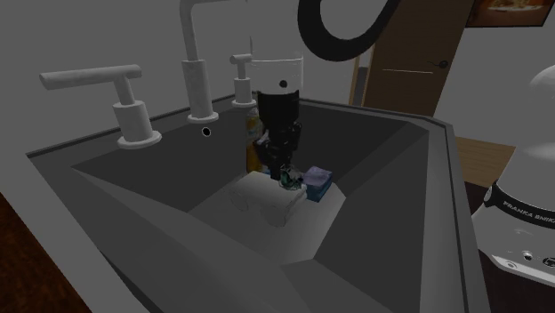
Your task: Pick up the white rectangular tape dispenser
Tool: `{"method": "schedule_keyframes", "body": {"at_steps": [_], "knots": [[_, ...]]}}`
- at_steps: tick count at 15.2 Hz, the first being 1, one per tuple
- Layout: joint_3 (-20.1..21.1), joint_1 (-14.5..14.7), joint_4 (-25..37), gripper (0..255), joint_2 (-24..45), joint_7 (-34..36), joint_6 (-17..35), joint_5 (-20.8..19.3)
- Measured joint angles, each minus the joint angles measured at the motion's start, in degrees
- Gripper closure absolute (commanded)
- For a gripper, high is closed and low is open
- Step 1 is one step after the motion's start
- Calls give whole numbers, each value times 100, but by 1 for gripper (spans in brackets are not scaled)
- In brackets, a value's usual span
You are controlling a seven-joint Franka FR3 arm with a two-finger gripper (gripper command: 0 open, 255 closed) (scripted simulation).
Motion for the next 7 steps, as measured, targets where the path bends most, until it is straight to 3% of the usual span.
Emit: {"method": "schedule_keyframes", "body": {"at_steps": [7], "knots": [[5,-13,138,255,-274,-90,-513,136]]}}
